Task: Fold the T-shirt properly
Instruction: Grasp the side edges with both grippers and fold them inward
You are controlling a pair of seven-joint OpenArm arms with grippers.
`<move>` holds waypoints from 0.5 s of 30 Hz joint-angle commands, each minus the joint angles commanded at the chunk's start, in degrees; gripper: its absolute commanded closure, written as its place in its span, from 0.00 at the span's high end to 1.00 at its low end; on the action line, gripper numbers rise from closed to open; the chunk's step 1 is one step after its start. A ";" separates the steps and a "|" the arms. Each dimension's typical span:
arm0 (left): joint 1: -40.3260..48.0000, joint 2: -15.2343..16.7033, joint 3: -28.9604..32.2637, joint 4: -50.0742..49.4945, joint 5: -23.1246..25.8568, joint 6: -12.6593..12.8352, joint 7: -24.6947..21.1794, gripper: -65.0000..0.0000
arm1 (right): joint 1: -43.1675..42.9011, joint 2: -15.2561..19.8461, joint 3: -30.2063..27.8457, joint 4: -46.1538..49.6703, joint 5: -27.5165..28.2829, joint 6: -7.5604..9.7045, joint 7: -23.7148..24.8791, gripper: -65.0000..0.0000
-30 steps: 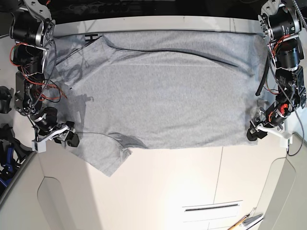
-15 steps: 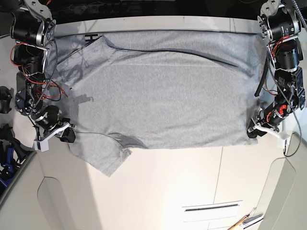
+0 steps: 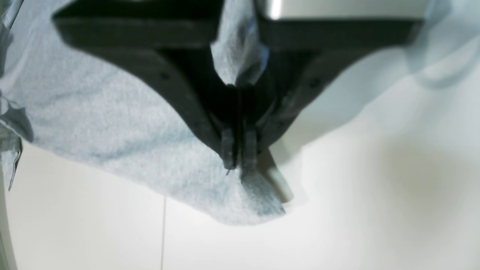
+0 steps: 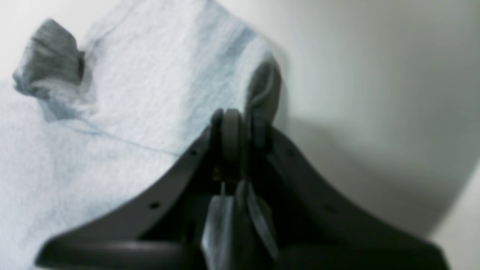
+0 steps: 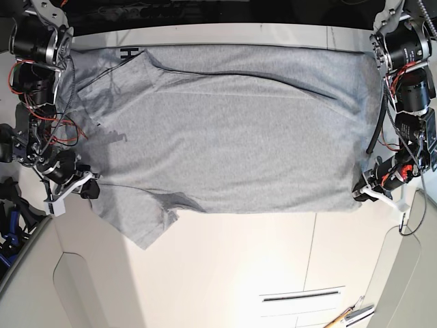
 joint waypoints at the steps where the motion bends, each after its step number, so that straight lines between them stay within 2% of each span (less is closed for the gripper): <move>1: 0.00 -0.02 0.00 0.42 0.00 0.00 0.68 0.00 | 0.00 0.13 0.00 0.42 0.48 0.00 -0.52 0.00; 3: 0.00 -0.31 0.00 1.84 -0.20 0.00 1.42 0.00 | 0.00 0.35 0.00 1.38 1.53 0.04 -1.46 0.00; 5: 0.00 -0.96 0.00 3.50 -2.03 0.00 2.93 0.00 | 0.00 0.70 0.00 2.36 2.99 0.85 -2.43 0.00; 11: 0.22 -2.84 0.00 6.69 -8.17 0.00 11.93 0.00 | -2.45 0.94 0.00 9.16 7.34 0.83 -7.02 0.00; 15: 2.12 -4.31 0.00 6.73 -10.36 0.00 12.48 0.00 | -7.17 0.96 0.02 17.25 8.81 0.81 -7.93 0.00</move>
